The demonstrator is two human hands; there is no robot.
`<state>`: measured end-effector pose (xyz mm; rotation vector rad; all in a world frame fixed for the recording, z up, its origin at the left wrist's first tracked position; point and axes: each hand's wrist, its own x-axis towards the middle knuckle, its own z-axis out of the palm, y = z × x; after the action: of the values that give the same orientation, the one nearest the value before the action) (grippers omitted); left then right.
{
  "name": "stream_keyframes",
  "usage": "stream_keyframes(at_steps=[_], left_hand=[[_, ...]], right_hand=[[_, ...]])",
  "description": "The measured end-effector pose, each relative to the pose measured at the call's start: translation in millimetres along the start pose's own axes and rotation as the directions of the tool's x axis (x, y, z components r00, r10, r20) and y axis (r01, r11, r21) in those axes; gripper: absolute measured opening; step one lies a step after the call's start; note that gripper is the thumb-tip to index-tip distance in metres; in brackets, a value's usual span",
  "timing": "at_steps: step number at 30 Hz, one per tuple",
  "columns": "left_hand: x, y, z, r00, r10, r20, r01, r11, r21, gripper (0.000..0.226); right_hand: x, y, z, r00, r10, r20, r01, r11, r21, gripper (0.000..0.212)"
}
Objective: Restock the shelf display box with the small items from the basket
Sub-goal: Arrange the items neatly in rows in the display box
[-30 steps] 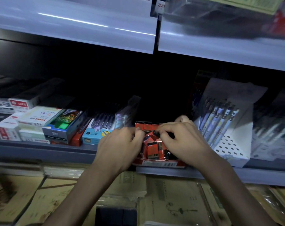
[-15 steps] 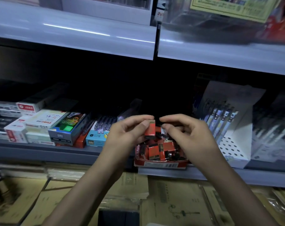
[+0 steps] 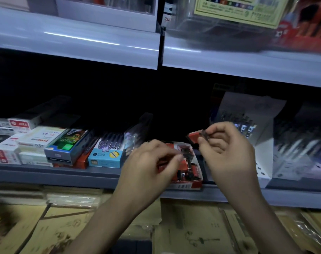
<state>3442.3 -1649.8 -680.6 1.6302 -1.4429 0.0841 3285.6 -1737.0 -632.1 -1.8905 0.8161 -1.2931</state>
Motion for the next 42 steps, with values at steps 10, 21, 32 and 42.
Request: stream_keyframes(at_steps=[10, 21, 32, 42], left_hand=[[-14.3, -6.5, -1.2, 0.974, 0.083, 0.211, -0.14, 0.952, 0.272, 0.055], [11.6, -9.6, 10.3, 1.0, 0.008, -0.006, -0.008, 1.0, -0.004, 0.037], [6.5, -15.5, 3.6, 0.972, 0.028, 0.233, -0.1, 0.947, 0.306, 0.054], [3.0, -21.8, 0.6, 0.948, 0.101, 0.303, -0.194, 0.935, 0.296, 0.058]], right_hand=[[-7.3, 19.8, -0.9, 0.995, -0.088, -0.051, 0.076, 0.978, -0.192, 0.028], [0.1, 19.5, 11.0, 0.998, -0.014, 0.053, 0.017, 0.999, -0.048, 0.019], [7.5, 13.6, 16.4, 0.998, -0.037, 0.042, 0.045, 0.977, -0.209, 0.022], [18.4, 21.1, 25.9, 0.998, 0.022, 0.056, -0.006, 0.962, -0.273, 0.019]])
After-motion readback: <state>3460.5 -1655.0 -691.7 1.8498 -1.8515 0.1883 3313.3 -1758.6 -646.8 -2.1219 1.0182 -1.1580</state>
